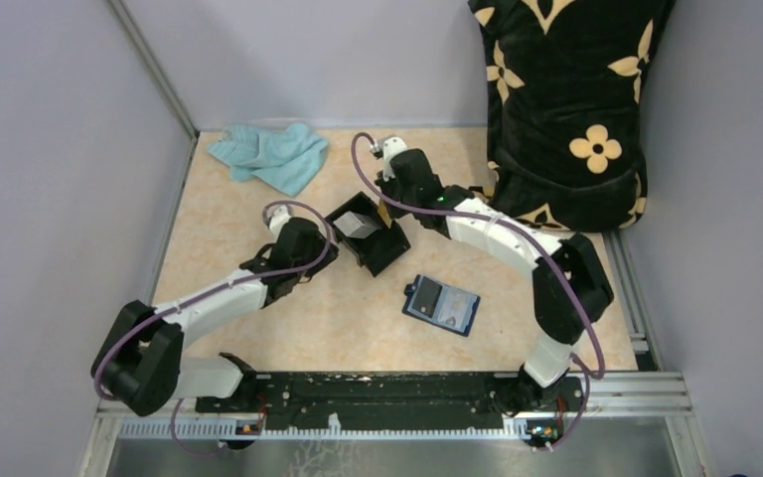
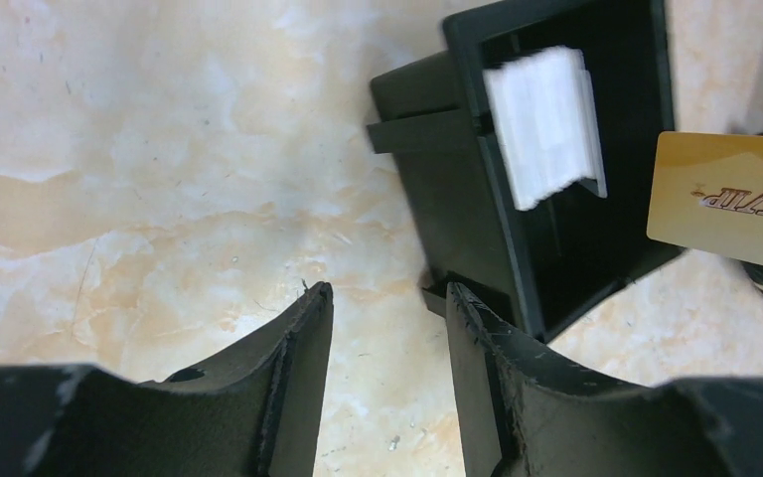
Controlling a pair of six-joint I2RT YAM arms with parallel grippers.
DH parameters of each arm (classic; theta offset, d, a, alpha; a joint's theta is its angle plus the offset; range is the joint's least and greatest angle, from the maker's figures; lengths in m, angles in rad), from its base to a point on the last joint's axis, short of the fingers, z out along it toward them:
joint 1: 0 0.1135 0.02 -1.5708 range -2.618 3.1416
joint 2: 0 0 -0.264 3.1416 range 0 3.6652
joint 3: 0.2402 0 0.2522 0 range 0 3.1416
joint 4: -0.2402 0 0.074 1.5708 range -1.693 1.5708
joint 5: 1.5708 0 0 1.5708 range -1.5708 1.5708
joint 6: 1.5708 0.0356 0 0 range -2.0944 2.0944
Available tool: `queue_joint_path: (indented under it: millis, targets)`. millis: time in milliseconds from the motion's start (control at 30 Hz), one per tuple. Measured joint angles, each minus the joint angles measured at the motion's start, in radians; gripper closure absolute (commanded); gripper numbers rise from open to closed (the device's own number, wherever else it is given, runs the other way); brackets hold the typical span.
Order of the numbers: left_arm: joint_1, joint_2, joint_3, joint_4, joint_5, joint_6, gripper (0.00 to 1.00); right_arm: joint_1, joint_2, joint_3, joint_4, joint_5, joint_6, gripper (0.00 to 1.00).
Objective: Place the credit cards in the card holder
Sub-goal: Pick up the credit card from the storage box.
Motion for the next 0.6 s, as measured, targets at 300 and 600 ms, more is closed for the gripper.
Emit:
queue_joint_path:
  millis: [300, 600]
  targets:
    - [-0.028, -0.23, -0.054, 0.024, 0.078, 0.157, 0.48, 0.005, -0.295, -0.147, -0.015, -0.087, 0.078, 1.0]
    - [-0.084, -0.338, -0.09, 0.125, 0.315, 0.33, 0.49, 0.005, -0.554, -0.454, -0.031, -0.322, 0.225, 1.0]
